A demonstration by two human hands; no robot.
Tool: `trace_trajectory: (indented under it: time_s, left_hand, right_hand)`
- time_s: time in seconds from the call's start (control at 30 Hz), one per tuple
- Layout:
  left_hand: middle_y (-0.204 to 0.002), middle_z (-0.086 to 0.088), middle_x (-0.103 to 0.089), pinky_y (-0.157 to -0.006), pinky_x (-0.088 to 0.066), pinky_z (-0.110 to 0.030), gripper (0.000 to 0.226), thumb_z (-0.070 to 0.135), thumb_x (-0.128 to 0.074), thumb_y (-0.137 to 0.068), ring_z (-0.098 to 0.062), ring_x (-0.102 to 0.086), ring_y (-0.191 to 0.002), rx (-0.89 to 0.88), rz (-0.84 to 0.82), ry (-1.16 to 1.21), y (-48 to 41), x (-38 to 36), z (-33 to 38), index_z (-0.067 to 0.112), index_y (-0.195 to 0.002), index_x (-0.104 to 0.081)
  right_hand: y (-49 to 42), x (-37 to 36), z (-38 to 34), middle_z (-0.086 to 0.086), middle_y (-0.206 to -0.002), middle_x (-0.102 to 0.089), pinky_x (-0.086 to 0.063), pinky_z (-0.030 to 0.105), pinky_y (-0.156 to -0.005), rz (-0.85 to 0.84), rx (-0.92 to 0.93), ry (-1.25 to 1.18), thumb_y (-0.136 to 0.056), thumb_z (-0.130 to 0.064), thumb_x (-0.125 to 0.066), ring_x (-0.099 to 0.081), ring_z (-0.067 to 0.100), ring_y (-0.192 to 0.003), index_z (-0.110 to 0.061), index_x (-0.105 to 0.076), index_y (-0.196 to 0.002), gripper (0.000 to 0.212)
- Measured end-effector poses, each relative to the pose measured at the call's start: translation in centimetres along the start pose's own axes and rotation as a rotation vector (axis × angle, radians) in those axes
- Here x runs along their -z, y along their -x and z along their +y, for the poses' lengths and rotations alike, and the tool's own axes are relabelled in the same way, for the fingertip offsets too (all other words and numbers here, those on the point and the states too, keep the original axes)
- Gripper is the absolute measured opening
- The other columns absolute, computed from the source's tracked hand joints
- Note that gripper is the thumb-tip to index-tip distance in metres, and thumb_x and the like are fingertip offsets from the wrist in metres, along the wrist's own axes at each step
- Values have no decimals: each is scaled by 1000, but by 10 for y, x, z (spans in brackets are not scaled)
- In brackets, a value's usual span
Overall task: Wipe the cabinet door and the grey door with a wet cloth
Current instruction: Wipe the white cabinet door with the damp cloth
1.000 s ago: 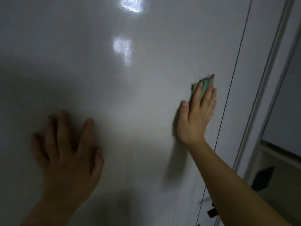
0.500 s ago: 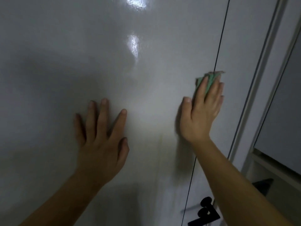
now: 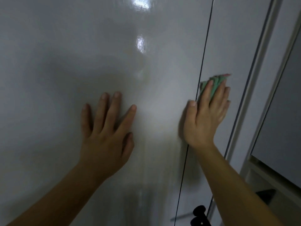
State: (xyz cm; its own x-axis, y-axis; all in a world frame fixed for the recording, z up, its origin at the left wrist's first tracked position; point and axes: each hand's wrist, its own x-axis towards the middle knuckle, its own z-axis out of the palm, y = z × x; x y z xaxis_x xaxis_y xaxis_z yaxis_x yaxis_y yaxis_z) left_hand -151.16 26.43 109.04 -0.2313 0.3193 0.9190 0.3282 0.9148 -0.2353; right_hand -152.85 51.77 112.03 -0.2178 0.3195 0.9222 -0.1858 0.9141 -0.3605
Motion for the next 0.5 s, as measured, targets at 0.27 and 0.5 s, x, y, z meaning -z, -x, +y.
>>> trace_trajectory:
  time_s: [0.27, 0.5]
  left_hand:
    - [-165, -26, -23, -121, -10, -65, 67, 32, -58, -88, -43, -20, -154, 58, 12, 16, -4, -1, 22, 11, -151, -48]
    - [-163, -26, -27, -119, -15, -67, 64, 32, -50, -88, -42, -27, -151, -19, -41, 29, 13, -6, 46, 11, -148, -52]
  right_hand:
    - [71, -9, -3, 13, -167, -13, -9, 60, -123, -163, 438, 39, -104, -42, -32, -10, 40, -155, -16, -25, -158, 60]
    - [3, 11, 57, 17, -169, -3, -4, 59, -124, -31, 4, 32, -105, -42, -21, 1, 35, -157, -12, -10, -162, 65]
